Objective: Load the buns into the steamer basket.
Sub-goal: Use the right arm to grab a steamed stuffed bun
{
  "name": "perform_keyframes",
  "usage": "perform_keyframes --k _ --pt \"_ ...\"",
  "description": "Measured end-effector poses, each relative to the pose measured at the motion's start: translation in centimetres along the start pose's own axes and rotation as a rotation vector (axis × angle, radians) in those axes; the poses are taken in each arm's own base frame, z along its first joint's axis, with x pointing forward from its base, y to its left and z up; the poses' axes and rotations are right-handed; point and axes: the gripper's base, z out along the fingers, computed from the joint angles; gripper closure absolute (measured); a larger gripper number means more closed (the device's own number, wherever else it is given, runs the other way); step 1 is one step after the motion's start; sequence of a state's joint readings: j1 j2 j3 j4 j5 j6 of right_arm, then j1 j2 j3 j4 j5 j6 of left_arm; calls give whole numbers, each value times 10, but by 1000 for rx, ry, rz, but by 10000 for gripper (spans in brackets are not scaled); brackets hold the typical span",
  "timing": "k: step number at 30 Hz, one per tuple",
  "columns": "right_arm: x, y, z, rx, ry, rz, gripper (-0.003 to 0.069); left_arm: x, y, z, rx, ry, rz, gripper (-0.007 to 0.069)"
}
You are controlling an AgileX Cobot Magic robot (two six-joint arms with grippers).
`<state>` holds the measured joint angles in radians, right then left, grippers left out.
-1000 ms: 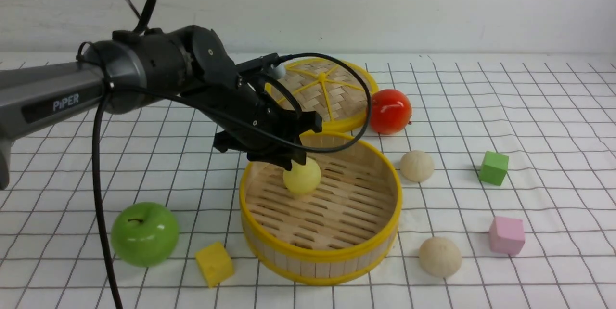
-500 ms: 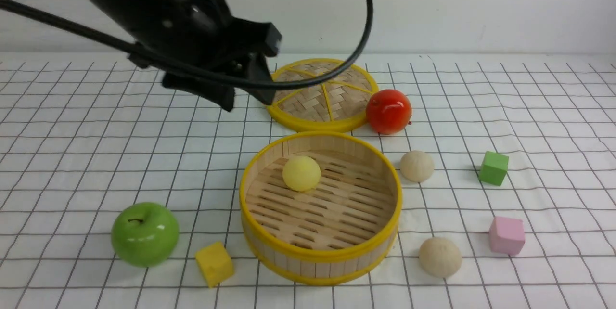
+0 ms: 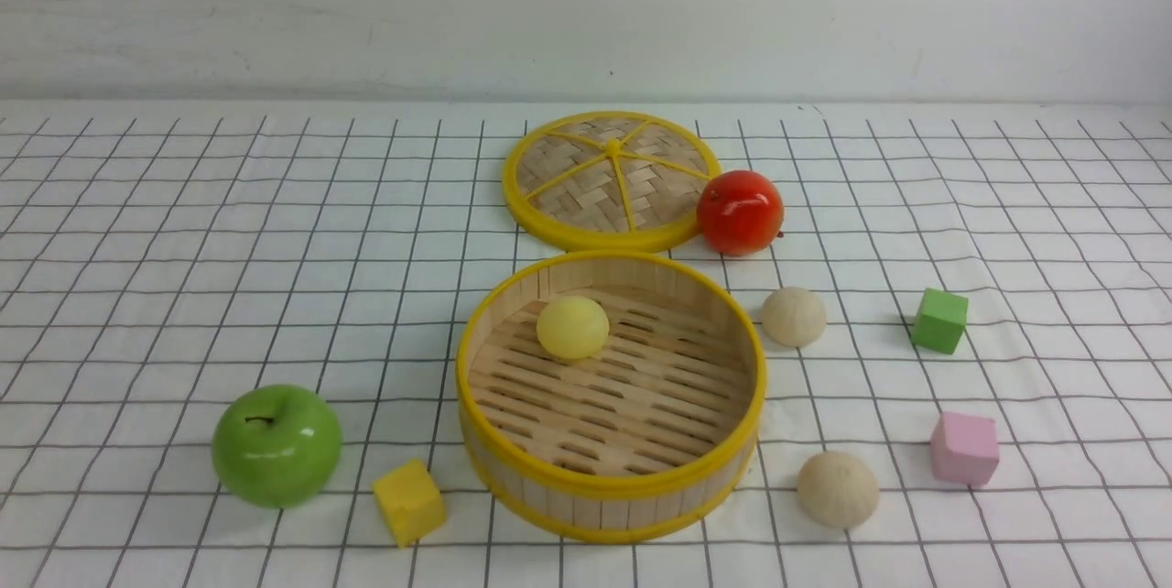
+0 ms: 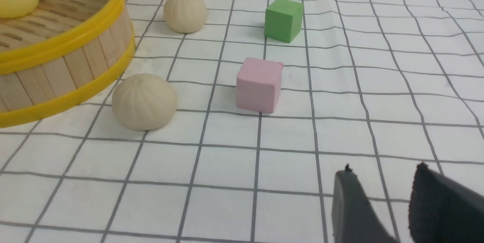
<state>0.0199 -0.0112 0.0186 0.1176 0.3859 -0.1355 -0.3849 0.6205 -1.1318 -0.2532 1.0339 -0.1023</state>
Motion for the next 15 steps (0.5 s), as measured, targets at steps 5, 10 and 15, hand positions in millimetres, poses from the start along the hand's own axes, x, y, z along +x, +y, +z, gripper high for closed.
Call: perform_keyframes --k 5,10,15 --pt "0 0 0 0 0 0 419 69 19 7 13 -91 -47 638" --pt "0 0 0 0 0 0 419 121 38 32 9 -114 -145 638" --pt "0 0 0 0 0 0 419 132 48 48 -7 -166 -170 638"
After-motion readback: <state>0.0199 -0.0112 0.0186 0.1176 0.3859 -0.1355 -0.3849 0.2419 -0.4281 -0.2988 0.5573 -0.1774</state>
